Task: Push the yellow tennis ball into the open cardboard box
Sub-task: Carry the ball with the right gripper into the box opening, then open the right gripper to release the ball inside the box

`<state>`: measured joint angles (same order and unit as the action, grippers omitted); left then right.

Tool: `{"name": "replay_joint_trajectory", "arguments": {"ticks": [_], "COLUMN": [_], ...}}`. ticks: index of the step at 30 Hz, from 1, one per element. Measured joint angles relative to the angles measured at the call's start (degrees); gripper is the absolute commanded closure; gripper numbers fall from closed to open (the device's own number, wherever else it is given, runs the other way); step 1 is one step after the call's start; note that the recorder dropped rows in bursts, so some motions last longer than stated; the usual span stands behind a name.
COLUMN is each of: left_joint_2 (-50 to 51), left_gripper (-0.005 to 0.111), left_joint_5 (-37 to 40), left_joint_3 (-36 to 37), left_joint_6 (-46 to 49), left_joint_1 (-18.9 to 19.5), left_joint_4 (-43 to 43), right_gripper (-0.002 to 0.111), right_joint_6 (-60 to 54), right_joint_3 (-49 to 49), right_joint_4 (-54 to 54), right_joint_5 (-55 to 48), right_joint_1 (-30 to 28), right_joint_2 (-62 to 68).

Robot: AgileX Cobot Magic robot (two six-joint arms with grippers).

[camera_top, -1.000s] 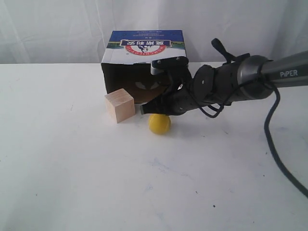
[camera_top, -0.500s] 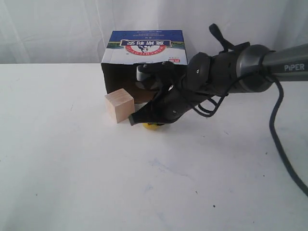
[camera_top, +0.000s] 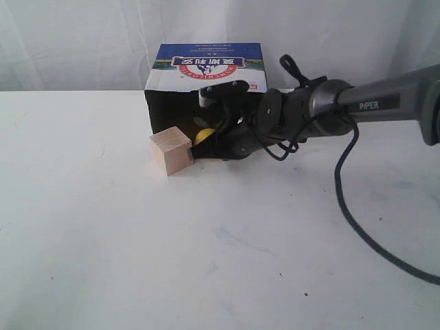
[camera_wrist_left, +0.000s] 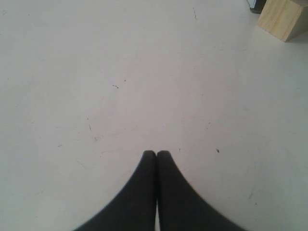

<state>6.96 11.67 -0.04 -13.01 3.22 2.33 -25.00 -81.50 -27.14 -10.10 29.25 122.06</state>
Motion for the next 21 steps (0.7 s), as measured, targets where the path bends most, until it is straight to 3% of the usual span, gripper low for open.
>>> {"name": "replay_joint_trajectory", "arguments": {"ticks": [12, 21], "left_joint_2": [0.0, 0.0], "left_gripper": [0.107, 0.107], "left_joint_5": [0.0, 0.0], "left_joint_3": [0.0, 0.0], "left_joint_6": [0.0, 0.0], "left_joint_1": [0.0, 0.0], "left_joint_4": [0.0, 0.0], "right_gripper": [0.108, 0.108], "right_joint_6": [-0.7, 0.5], "right_joint_3": [-0.9, -0.9], "right_joint_4": [0.0, 0.0], "right_joint_5": [-8.5, -8.8], "right_joint_1": [1.0, 1.0], "right_joint_2": [-2.8, -2.8]}}
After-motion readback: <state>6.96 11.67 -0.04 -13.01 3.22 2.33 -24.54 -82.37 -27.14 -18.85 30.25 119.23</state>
